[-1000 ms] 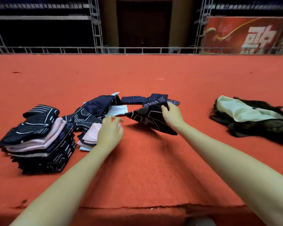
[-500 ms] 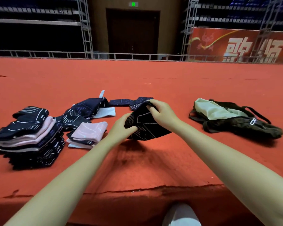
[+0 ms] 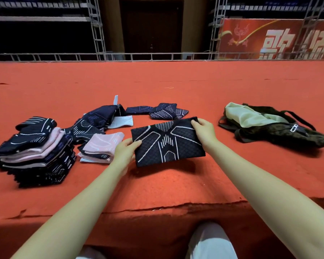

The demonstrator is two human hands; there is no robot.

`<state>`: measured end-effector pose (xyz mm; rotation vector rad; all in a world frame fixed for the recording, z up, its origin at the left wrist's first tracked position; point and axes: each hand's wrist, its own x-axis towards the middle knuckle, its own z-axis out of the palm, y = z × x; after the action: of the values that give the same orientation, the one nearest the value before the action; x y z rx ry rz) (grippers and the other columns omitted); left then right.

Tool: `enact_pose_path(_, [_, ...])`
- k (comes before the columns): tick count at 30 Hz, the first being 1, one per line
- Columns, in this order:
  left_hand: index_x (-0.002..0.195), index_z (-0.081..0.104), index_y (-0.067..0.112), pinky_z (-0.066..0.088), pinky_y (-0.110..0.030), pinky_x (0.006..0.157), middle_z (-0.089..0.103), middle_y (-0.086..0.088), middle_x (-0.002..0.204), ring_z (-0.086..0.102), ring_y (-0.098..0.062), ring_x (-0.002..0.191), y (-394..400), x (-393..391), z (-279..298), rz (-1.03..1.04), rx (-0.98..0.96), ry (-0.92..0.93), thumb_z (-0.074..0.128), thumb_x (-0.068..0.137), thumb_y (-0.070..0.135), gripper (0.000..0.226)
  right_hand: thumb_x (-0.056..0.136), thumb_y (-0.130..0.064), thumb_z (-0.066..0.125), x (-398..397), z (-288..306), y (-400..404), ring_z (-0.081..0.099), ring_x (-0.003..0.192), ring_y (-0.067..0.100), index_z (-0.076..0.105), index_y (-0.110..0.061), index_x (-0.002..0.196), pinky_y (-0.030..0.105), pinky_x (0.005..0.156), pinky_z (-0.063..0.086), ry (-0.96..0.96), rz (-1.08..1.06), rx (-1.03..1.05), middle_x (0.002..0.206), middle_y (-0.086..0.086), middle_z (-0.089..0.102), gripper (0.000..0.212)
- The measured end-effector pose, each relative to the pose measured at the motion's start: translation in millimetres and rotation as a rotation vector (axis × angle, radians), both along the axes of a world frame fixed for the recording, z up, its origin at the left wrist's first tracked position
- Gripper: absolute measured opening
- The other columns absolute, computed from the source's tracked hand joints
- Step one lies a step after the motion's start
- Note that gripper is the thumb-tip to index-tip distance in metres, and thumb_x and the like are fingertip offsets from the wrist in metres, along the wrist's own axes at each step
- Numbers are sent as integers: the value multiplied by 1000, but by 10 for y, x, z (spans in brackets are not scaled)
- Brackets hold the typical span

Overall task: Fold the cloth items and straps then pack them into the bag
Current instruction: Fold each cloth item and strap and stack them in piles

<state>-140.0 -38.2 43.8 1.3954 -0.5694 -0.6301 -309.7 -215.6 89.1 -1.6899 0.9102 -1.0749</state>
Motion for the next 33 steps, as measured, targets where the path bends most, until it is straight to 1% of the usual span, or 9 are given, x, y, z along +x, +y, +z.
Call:
enact_pose_path(2, [96, 67, 14, 53, -28, 73, 70, -4, 94, 63, -17, 82, -68, 8, -94, 65, 65, -111, 59, 90, 12, 10, 91, -10, 51, -13, -180, -52, 49, 81, 12, 68, 4, 93, 24, 63, 37, 22, -11, 113, 84, 3, 58, 22])
enact_pose_path(4, [91, 67, 12, 47, -27, 69, 69, -1, 87, 60, -14, 78, -133, -8, -168, 109, 113, -198, 59, 89, 14, 8, 89, -8, 53, -23, -323, -74, 52, 83, 14, 68, 0, 94, 23, 65, 39, 14, -35, 197, 87, 5, 61, 17])
enact_pose_path(8, [95, 67, 8, 44, -25, 71, 68, -5, 93, 57, -14, 81, -219, 13, -230, 205, 164, -294, 58, 88, 10, 11, 87, -5, 59, -29, -504, -89, 57, 96, 20, 47, -3, 133, 28, 78, 45, -150, -13, 459, 117, 13, 58, 48])
enact_pose_path(13, [110, 63, 7, 37, -18, 78, 65, -4, 103, 56, -12, 91, -186, 113, -431, 286, 238, -431, 57, 84, 1, 28, 87, -2, 61, -4, -676, -32, 60, 76, 14, 41, -2, 137, 26, 64, 48, -456, 35, 681, 95, 9, 61, 54])
enact_pose_path(19, [116, 58, 16, 43, -21, 73, 60, -3, 99, 53, -8, 69, -182, 138, -536, 348, 169, -533, 61, 81, 5, 37, 87, -9, 62, -48, -785, 69, 65, 80, 17, 67, -1, 108, 28, 71, 50, -507, 81, 535, 87, 6, 71, 23])
enact_pose_path(21, [118, 57, 14, 43, -24, 79, 59, -5, 101, 52, -8, 72, -169, 150, -553, 408, 158, -544, 61, 82, 6, 37, 89, -13, 60, -44, -780, 123, 66, 85, 16, 71, -8, 100, 27, 72, 51, -436, 159, 460, 90, 4, 73, 17])
enact_pose_path(25, [114, 59, 14, 42, -25, 84, 56, -3, 99, 52, -13, 82, -177, 127, -534, 428, 150, -672, 60, 81, 7, 35, 88, -4, 61, 53, -788, 278, 64, 90, 10, 66, -10, 113, 23, 81, 51, -290, 334, 298, 104, 7, 70, 26])
enact_pose_path(28, [111, 61, 16, 44, -26, 81, 55, 0, 93, 53, -14, 81, -182, 82, -515, 379, 124, -749, 60, 80, 5, 33, 88, 0, 60, 157, -826, 400, 61, 80, -1, 68, -12, 108, 15, 71, 51, -109, 345, 87, 94, -5, 69, 24])
enact_pose_path(33, [106, 62, 18, 43, -23, 72, 58, 2, 84, 54, -13, 77, -173, 8, -487, 273, 91, -826, 55, 82, 3, 29, 90, -10, 62, 229, -929, 453, 60, 93, 2, 74, -9, 95, 26, 86, 46, 110, 315, -244, 99, 0, 72, 14])
